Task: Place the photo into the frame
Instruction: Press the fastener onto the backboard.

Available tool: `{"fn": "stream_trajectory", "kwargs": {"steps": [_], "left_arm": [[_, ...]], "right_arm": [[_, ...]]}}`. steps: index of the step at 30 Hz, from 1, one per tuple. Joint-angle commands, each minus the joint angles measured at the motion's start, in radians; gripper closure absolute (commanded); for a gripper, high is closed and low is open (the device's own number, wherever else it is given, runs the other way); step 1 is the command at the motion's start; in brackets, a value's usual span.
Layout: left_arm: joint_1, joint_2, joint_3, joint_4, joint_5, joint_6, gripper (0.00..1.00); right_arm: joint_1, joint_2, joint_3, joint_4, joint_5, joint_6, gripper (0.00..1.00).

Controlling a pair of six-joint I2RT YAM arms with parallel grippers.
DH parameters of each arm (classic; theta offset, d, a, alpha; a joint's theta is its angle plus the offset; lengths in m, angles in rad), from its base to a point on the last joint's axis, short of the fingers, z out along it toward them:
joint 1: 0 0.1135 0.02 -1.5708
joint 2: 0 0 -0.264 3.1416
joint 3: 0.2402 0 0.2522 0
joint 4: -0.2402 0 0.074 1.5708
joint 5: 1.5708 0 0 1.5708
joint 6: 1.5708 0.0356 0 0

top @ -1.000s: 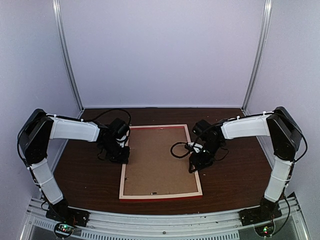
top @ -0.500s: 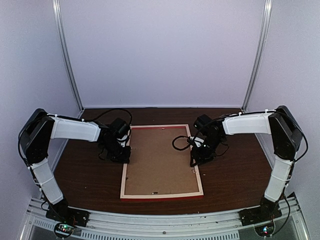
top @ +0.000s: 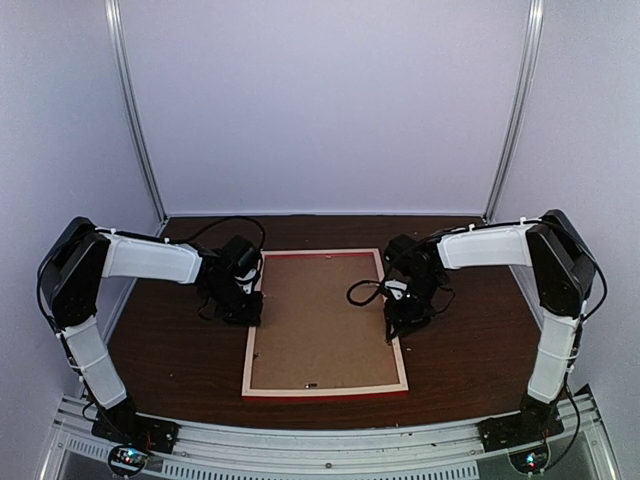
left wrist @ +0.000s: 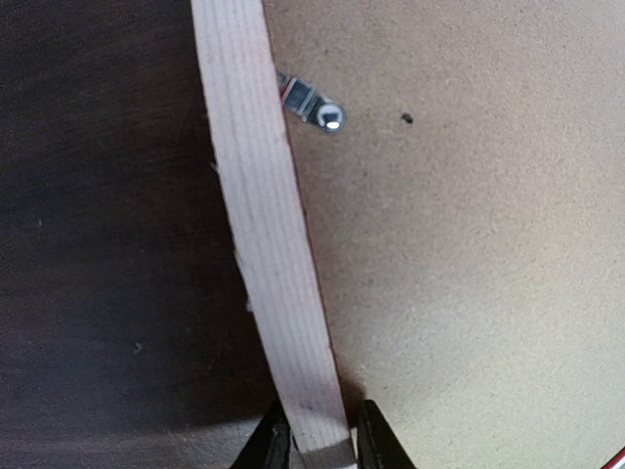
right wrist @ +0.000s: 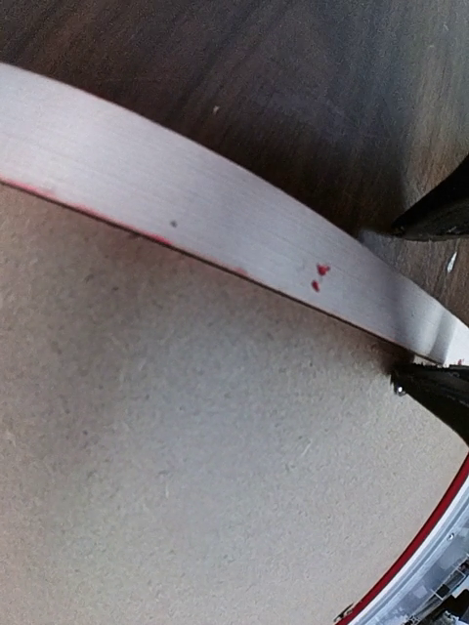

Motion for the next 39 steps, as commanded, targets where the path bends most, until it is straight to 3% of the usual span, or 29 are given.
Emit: {"fn": "stream_trajectory", "kwargs": {"steps": [1,24,39], "left_arm": [[-0.024,0.063,-0.012,0.037,0.036,0.016,0.75],[-0.024,0.061,-0.016,0.038,0.035,0.013,0.75],[-0.024,0.060,-0.017,0.039,0.035,0.012,0.76]], "right_arm": [[0.006,0.010,0.023,-0.038,0.052,0.023,0.57],[0.039,0.071,0.048,-0.106,0.078,0.053,0.58],[0.038,0.034,0.020,-0.105,0.039,0.065,0.51]]}}
